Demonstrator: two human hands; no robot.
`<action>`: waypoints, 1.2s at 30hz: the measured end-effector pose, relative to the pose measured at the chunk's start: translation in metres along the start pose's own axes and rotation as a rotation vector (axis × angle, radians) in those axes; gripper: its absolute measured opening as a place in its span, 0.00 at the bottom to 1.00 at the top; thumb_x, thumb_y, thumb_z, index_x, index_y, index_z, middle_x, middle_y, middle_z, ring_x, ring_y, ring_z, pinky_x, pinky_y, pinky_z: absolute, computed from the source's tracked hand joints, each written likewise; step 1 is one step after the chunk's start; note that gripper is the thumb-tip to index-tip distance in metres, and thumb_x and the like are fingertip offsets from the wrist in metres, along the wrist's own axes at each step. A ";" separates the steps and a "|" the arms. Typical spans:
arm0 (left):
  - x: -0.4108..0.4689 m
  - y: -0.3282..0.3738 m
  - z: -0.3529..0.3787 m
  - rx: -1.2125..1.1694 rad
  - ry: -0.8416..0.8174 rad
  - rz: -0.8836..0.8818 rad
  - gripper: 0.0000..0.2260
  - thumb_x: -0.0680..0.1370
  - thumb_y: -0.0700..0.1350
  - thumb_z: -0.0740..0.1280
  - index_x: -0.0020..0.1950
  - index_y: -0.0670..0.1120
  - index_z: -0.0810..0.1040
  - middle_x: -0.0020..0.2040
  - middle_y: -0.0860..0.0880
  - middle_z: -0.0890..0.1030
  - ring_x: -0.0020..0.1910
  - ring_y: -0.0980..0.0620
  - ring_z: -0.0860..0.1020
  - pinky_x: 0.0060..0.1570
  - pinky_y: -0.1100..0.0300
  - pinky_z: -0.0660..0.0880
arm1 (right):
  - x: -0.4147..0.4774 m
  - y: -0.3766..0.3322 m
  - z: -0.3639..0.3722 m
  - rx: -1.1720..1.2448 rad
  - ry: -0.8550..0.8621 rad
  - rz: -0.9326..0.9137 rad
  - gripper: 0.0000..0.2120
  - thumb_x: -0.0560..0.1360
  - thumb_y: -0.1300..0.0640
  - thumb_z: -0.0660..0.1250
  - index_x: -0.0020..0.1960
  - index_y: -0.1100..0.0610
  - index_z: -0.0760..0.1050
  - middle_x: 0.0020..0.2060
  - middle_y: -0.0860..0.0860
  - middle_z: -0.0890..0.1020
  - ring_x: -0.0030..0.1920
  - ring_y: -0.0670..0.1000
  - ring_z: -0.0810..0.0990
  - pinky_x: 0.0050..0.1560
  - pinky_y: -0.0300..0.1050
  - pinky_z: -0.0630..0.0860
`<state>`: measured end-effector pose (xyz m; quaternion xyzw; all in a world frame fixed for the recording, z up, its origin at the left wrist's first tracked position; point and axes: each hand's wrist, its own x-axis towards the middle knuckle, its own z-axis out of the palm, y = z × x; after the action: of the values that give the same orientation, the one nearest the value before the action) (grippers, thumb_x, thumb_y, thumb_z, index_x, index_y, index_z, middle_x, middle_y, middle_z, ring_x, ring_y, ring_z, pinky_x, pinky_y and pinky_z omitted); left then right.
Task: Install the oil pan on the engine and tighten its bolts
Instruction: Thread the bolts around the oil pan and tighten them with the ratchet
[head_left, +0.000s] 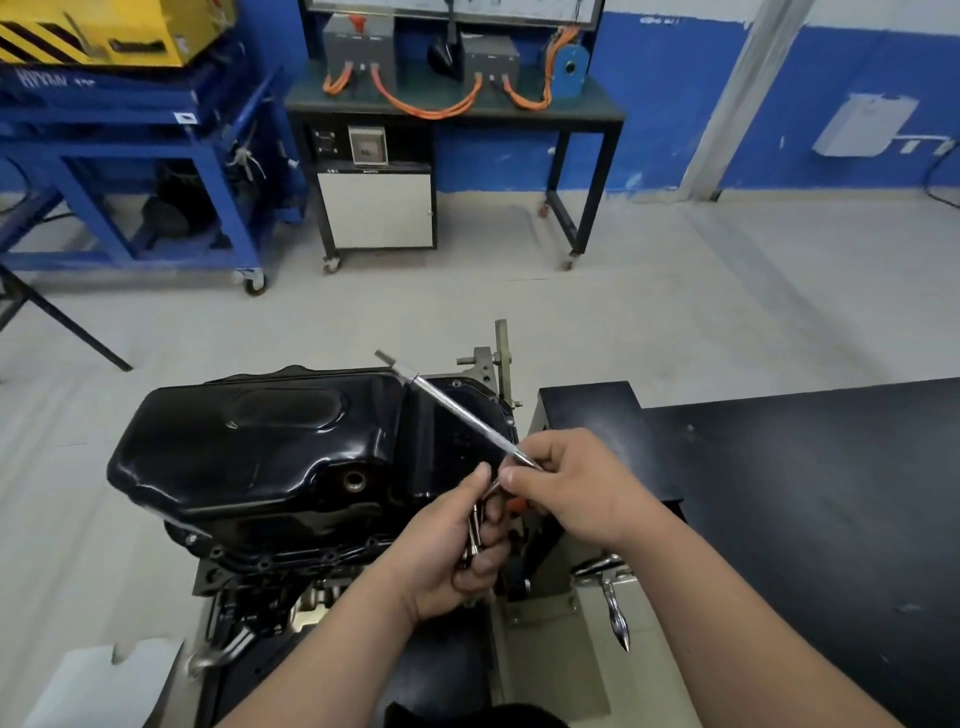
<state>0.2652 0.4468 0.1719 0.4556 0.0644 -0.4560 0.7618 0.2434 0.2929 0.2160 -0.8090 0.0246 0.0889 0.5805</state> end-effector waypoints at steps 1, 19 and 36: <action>0.001 0.000 -0.002 -0.034 0.034 -0.004 0.19 0.72 0.61 0.61 0.28 0.48 0.69 0.25 0.50 0.63 0.18 0.56 0.61 0.19 0.73 0.54 | 0.000 0.000 0.000 -0.061 0.079 0.001 0.05 0.71 0.51 0.67 0.37 0.49 0.79 0.27 0.45 0.79 0.28 0.40 0.74 0.30 0.34 0.70; 0.005 -0.022 0.030 -0.448 0.213 0.025 0.10 0.76 0.51 0.63 0.41 0.46 0.78 0.24 0.54 0.71 0.17 0.60 0.62 0.14 0.71 0.53 | -0.021 0.009 0.028 -0.171 0.207 0.158 0.02 0.72 0.51 0.67 0.43 0.48 0.77 0.34 0.45 0.84 0.34 0.45 0.83 0.43 0.50 0.81; -0.009 0.063 0.000 -0.737 0.268 0.369 0.13 0.79 0.54 0.60 0.39 0.49 0.75 0.25 0.56 0.68 0.20 0.61 0.65 0.15 0.69 0.53 | -0.049 -0.042 -0.021 -0.046 0.213 -0.195 0.15 0.74 0.62 0.67 0.42 0.40 0.81 0.22 0.45 0.73 0.21 0.43 0.66 0.23 0.34 0.64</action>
<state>0.3075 0.4633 0.2159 0.2124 0.2386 -0.1954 0.9272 0.2037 0.2836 0.2698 -0.8255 0.0054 -0.0538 0.5618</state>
